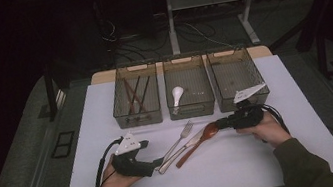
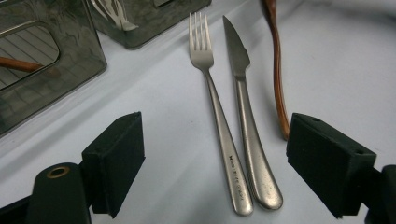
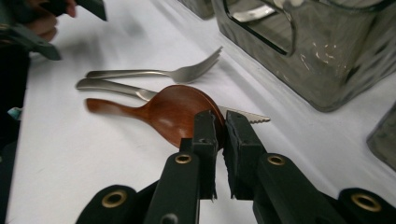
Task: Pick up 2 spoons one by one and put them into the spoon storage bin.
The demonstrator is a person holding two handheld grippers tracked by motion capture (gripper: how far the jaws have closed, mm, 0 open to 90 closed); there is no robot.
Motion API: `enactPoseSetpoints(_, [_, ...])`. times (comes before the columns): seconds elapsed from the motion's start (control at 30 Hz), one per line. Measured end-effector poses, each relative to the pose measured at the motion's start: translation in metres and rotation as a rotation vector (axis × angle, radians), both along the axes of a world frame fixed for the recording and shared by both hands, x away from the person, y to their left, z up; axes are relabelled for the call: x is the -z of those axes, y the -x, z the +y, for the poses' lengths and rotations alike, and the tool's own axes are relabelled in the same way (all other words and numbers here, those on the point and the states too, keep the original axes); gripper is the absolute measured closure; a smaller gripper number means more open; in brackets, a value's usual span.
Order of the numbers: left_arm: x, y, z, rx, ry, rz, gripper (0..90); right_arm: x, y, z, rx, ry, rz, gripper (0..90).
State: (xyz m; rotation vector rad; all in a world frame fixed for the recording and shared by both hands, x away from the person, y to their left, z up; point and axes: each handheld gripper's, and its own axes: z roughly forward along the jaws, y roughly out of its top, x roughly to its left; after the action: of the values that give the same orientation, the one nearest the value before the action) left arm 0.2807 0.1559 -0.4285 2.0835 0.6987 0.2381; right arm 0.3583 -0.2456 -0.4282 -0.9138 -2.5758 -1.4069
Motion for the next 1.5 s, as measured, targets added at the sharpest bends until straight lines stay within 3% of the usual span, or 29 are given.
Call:
enactPoseSetpoints(0.33, [0.0,0.0,0.0,0.004,0.002,-0.001,18.8,-0.02,0.02,-0.022,0.014,-0.006,-0.068,84.4])
enactPoseSetpoints(0.83, [0.0,0.001,0.001,0.027,0.009,-0.005,14.8,-0.055,0.026,-0.047,0.17,-0.019,-0.182,84.8])
enactPoseSetpoints(1.1, [0.0,0.001,0.001,0.026,0.008,-0.005,14.4,-0.061,0.025,-0.051,0.231,-0.031,-0.211,86.0])
enactPoseSetpoints(1.3, [0.001,0.001,0.0,0.031,0.0,-0.004,14.4,-0.063,0.022,-0.052,0.255,-0.025,-0.217,86.9])
enactPoseSetpoints(1.5, [0.001,0.001,-0.001,0.028,0.0,-0.002,14.4,-0.046,0.01,-0.049,0.268,0.014,-0.146,86.8])
